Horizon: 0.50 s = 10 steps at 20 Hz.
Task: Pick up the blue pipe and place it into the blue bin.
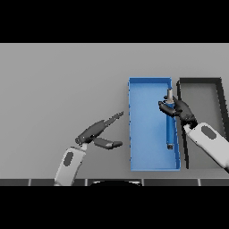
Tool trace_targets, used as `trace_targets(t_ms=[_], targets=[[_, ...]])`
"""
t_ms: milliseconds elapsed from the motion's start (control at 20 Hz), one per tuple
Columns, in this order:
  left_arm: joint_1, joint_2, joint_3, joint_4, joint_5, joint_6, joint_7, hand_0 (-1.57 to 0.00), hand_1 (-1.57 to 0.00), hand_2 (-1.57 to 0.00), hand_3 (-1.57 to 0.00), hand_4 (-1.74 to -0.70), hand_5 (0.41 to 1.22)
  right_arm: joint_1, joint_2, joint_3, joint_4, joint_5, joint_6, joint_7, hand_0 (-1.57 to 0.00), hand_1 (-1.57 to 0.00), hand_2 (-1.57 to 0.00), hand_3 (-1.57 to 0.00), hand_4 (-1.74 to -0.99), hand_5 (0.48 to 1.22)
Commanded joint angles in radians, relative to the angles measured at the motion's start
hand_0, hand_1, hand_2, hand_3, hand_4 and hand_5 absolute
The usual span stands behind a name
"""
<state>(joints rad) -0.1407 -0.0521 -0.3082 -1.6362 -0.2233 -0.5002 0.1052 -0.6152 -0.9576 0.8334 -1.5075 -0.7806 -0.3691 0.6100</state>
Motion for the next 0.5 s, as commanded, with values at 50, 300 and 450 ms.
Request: trace_targets(t_ms=[50, 300, 450], targets=[[-0.003, -0.009, -0.007, 0.003, -0.01, 0.008, 0.012, 0.0, 0.0, 0.0, 0.0, -0.89, 0.426, -0.07, -0.025, 0.111, 0.012, -0.035, -0.01, 0.0, -0.12, -0.11, -0.11, -0.07, -1.078, 0.898], [0.004, -0.008, -0.01, 0.012, -0.021, 0.014, -0.002, 0.0, 0.0, 0.0, 0.0, -0.89, 0.428, -0.156, -0.059, 0.225, 0.028, -0.062, -0.006, 0.0, -0.04, -0.04, -0.04, -0.02, -1.046, 0.759], [0.006, -0.006, -0.011, 0.006, -0.02, 0.012, -0.004, 0.0, 0.0, 0.0, 0.0, -0.89, 0.429, -0.16, -0.051, 0.235, 0.035, -0.058, -0.004, -0.003, -0.02, -0.02, -0.02, -0.01, -1.033, 0.696]])
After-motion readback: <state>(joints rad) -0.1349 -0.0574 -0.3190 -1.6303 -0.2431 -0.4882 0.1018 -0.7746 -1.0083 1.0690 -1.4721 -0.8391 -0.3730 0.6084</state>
